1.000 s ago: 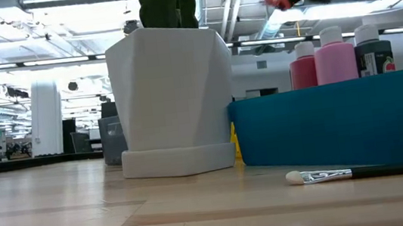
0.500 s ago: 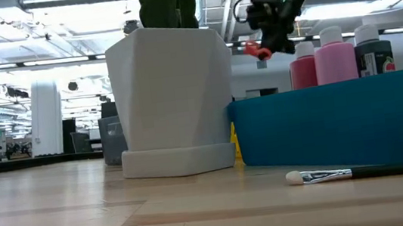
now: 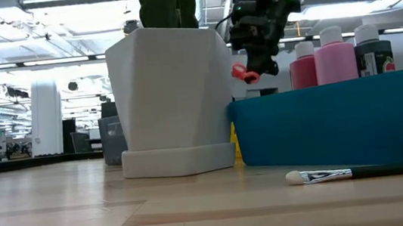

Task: Pick & Place Paint Supplies
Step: Put the orange scissors into the yellow bin

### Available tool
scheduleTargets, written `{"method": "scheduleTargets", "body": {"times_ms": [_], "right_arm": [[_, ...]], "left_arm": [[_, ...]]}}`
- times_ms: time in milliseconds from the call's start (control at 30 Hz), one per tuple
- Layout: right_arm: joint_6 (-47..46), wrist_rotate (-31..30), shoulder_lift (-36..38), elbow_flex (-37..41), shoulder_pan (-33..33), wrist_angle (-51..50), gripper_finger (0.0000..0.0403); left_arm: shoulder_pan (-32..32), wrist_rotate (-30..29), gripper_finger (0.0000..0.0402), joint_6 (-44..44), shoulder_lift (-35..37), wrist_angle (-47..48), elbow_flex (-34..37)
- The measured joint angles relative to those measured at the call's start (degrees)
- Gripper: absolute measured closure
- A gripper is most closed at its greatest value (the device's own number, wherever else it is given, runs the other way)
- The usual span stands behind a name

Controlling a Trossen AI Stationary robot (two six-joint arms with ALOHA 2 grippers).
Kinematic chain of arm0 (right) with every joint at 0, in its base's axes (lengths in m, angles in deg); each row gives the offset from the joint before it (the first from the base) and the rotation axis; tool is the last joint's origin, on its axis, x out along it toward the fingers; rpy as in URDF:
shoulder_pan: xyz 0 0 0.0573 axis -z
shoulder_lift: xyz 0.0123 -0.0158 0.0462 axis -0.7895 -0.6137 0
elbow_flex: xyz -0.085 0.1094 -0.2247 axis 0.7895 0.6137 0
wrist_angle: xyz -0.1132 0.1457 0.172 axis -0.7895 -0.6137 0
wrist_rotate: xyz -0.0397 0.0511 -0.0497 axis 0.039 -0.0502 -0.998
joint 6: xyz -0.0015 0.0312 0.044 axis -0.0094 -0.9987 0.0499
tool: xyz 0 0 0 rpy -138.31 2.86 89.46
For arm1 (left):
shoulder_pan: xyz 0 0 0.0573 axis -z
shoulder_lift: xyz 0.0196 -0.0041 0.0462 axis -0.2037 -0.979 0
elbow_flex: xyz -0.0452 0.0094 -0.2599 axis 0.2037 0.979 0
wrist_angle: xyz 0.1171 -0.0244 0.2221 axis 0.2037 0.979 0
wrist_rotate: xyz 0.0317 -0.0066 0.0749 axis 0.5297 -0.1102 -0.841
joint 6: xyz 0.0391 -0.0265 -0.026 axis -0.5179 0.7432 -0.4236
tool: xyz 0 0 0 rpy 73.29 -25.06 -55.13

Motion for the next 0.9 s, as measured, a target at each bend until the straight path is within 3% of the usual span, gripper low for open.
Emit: {"method": "scheduleTargets", "body": {"times_ms": [367, 900], "right_arm": [[-4.8, 0.7, -1.9, 0.0, -5.7, 5.4, 0.0403], [-12.4, -0.6, -1.9, 0.0, -8.3, 5.1, 0.0403]], "left_arm": [[0.0, 0.0, 0.0325, 0.0, 0.0, 2.3, 0.0], [0.0, 0.0, 0.0325, -1.1, 0.0, 3.0, 0.0]]}}
